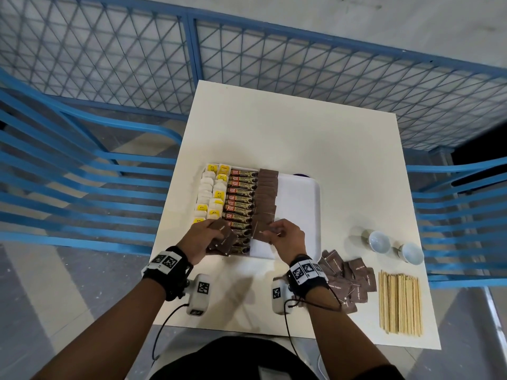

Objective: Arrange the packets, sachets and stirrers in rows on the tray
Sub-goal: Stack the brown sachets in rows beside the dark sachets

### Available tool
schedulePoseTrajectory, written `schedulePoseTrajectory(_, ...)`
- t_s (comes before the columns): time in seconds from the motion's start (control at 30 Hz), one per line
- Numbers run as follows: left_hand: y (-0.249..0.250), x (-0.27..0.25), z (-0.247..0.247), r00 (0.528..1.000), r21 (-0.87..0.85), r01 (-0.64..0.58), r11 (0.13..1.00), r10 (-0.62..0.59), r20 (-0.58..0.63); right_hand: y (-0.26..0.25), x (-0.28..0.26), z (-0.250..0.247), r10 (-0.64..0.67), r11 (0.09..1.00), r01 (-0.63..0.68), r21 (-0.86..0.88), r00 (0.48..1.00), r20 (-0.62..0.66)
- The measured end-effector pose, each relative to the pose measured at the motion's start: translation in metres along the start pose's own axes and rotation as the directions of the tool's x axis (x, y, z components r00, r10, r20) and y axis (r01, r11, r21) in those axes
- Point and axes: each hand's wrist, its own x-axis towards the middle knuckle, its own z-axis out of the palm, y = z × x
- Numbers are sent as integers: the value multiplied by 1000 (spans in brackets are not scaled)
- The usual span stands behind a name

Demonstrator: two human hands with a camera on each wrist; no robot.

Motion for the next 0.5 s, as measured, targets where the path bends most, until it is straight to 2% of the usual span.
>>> schedulePoseTrajectory(0.17, -8, 1, -4, 998, 22, -14, 1000, 13, 67, 7, -4, 11, 30, 997, -32, -65, 999, -30)
schedulePoseTrajectory(0.3, -10, 0, -6, 996, 40, -28, 999, 24, 87, 5, -1, 18, -1, 993, -6, -117, 998, -57)
schedulePoseTrajectory(0.5, -11, -1, -7, 997, 20, -21, 1000, 20, 69, 6, -1, 16, 23, 998, -30, -61, 993, -113)
